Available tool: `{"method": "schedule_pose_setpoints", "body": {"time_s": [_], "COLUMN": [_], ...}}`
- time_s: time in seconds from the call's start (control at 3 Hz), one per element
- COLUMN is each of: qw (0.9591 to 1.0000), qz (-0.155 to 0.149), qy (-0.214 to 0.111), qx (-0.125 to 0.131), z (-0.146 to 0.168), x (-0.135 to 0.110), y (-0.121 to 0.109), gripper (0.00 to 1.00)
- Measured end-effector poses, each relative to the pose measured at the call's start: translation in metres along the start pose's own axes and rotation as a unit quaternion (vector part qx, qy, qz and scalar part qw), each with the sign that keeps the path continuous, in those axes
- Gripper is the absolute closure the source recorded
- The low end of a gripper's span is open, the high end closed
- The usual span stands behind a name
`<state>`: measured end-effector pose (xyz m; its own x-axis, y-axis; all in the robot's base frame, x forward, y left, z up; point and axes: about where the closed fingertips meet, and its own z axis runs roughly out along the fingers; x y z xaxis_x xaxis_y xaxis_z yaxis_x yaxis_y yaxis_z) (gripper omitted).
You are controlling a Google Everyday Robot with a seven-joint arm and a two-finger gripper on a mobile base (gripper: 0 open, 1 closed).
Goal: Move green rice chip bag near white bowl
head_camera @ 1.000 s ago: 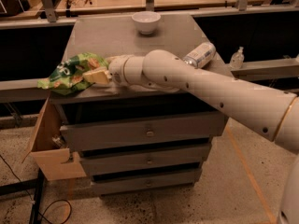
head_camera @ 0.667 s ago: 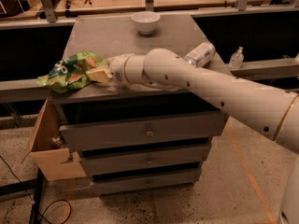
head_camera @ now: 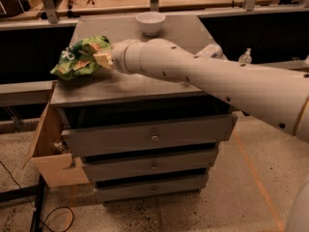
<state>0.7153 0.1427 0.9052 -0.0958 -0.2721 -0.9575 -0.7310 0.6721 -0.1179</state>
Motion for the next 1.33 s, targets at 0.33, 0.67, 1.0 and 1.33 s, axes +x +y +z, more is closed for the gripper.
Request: {"method": "schedule_pose_setpoints", "body": {"time_s": [0.33,0.67,1.0,1.33], "qw": [0.9986,0.9959,0.9805,0.9806], "qz": [0.028,0.046,0.038,0.038], "qy": [-0.016,-0.015,-0.003,-0.004], "qx": [0.041,0.076,0.193,0.192], "z": [-0.003,0.008,-0.023,-0.022], "x": [-0.012,0.0,0.027,0.026], "y": [0.008,0.0,-0.11,-0.109], "gripper": [1.0,1.0,1.0,1.0]}}
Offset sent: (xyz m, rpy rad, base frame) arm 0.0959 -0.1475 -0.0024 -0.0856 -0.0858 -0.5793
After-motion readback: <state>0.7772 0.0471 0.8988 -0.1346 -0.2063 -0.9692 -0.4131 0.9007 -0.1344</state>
